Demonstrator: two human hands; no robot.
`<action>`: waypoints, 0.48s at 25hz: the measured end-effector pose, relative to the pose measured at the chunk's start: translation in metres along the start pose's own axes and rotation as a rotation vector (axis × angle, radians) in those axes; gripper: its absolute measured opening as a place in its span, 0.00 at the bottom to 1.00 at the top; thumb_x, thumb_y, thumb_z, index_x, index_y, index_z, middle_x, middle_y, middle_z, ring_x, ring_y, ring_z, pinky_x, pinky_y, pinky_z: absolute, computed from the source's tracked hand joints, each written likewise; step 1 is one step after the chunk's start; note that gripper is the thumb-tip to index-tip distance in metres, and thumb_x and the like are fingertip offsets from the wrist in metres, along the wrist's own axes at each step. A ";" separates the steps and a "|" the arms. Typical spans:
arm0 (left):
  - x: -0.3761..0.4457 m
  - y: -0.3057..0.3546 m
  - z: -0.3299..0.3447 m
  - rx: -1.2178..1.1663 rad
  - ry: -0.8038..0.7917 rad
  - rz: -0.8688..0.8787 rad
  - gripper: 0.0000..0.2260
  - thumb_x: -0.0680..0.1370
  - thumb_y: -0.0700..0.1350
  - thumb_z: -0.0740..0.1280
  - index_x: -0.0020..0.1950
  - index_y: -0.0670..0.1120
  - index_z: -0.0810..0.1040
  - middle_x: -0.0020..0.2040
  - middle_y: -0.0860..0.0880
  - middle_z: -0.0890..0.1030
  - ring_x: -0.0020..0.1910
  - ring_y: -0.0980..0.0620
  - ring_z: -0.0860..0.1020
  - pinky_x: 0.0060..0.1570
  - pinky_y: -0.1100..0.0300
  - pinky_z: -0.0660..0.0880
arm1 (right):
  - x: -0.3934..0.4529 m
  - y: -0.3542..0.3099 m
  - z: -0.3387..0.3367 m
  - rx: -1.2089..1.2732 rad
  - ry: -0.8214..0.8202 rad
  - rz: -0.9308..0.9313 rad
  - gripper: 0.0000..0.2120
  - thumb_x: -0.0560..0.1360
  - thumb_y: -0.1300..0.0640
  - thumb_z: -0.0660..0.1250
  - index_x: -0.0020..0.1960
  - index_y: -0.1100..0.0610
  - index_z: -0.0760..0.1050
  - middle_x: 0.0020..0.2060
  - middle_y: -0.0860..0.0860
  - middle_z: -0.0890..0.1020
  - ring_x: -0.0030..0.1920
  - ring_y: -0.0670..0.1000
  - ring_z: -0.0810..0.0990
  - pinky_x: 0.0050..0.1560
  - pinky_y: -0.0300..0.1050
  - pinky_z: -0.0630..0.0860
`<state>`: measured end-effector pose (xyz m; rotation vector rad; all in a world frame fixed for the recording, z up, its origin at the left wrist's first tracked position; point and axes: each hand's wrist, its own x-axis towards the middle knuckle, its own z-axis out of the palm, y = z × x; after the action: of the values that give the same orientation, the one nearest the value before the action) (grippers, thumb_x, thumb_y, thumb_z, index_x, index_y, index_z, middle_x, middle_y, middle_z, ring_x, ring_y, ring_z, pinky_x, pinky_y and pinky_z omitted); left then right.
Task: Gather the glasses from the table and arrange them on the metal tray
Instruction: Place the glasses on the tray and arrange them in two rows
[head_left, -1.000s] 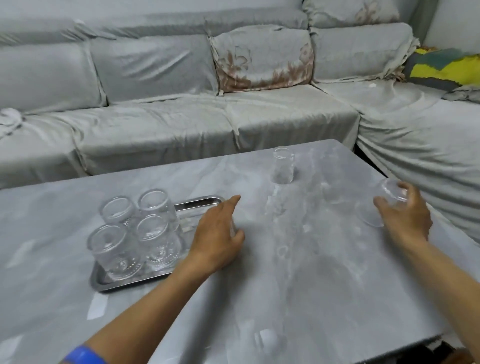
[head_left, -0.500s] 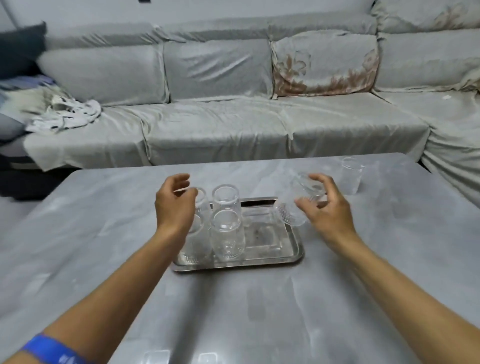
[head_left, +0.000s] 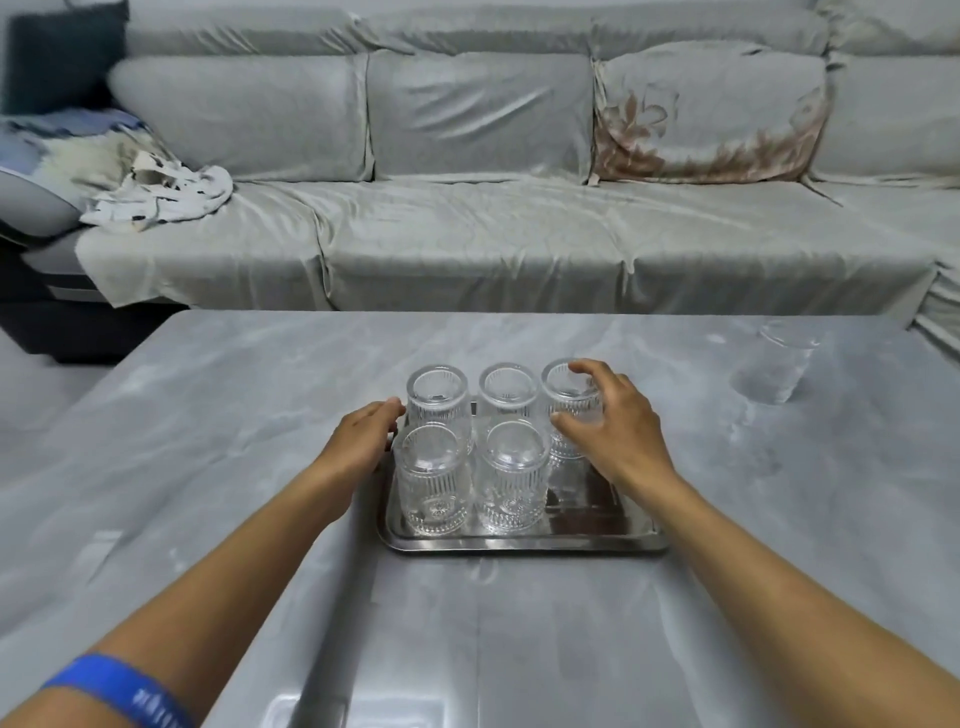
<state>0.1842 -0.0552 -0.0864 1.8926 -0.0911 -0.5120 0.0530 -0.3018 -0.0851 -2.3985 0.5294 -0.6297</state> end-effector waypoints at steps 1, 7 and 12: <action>0.002 -0.001 0.000 -0.006 0.001 -0.003 0.17 0.79 0.56 0.58 0.61 0.49 0.78 0.60 0.46 0.79 0.57 0.46 0.78 0.56 0.51 0.73 | -0.001 0.003 0.002 -0.009 0.003 -0.016 0.26 0.68 0.47 0.73 0.64 0.42 0.68 0.58 0.52 0.78 0.55 0.53 0.77 0.49 0.44 0.70; -0.002 -0.001 0.004 -0.046 0.036 0.016 0.16 0.79 0.55 0.58 0.56 0.48 0.79 0.58 0.42 0.80 0.54 0.46 0.78 0.60 0.45 0.73 | -0.006 0.014 0.003 -0.071 -0.021 -0.026 0.32 0.67 0.46 0.74 0.66 0.41 0.63 0.58 0.52 0.76 0.49 0.54 0.78 0.46 0.45 0.71; -0.019 0.015 0.010 0.032 0.174 0.195 0.15 0.80 0.51 0.60 0.63 0.48 0.76 0.64 0.48 0.77 0.60 0.49 0.75 0.61 0.52 0.70 | -0.017 0.019 0.002 -0.029 -0.092 -0.036 0.42 0.68 0.48 0.75 0.73 0.39 0.54 0.69 0.50 0.70 0.64 0.54 0.73 0.57 0.47 0.71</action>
<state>0.1658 -0.0645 -0.0696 1.9271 -0.1680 -0.2140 0.0362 -0.3068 -0.1034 -2.4555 0.4603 -0.5268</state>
